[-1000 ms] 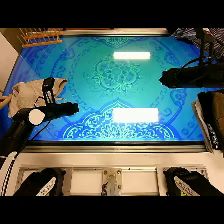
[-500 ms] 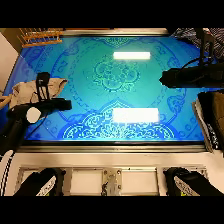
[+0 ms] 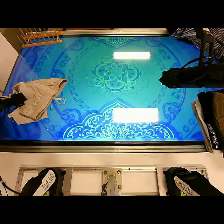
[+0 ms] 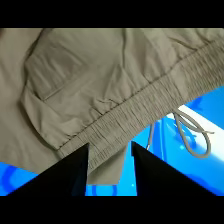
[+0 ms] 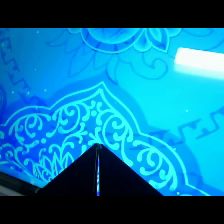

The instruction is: Fold the clothes and pants, and hang the long-sleeved shirts on hangers.

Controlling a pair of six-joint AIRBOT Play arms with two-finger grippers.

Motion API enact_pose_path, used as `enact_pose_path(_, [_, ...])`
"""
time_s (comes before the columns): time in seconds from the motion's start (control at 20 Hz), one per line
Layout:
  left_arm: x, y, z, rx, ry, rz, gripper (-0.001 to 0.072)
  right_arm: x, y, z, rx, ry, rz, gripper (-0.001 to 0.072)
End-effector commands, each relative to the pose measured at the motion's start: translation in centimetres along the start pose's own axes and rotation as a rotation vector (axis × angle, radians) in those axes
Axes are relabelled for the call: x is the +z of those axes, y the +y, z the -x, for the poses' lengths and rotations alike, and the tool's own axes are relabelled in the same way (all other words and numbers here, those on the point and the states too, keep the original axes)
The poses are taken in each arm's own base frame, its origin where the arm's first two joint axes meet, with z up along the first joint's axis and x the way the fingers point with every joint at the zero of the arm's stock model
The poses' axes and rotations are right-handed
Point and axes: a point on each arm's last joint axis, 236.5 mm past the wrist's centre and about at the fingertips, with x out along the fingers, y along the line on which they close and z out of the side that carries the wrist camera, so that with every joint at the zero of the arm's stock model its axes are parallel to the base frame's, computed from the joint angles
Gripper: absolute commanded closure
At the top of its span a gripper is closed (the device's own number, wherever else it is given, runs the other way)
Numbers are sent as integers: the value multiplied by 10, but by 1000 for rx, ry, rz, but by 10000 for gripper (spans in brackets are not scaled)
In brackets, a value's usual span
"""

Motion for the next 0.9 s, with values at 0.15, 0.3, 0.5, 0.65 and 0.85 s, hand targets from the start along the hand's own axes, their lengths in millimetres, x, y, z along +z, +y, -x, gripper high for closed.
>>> enact_pose_path(0.15, [-35, 48, -78, 33, 129, 264, -12, 0, 0, 0, 0, 1, 0, 686])
enact_pose_path(0.3, [-60, 58, -109, 58, 191, 285, -12, 0, 0, 0, 0, 1, 0, 687])
enact_pose_path(0.5, [-66, 56, -132, 56, 259, 283, -11, 0, 0, 0, 0, 1, 0, 686])
enact_pose_path(0.65, [-63, 39, -141, 32, 292, 251, -10, 0, 0, 0, 0, 1, 0, 687])
enact_pose_path(0.85, [-65, 17, -143, 6, 302, 212, 582, 0, 0, 0, 0, 1, 0, 686])
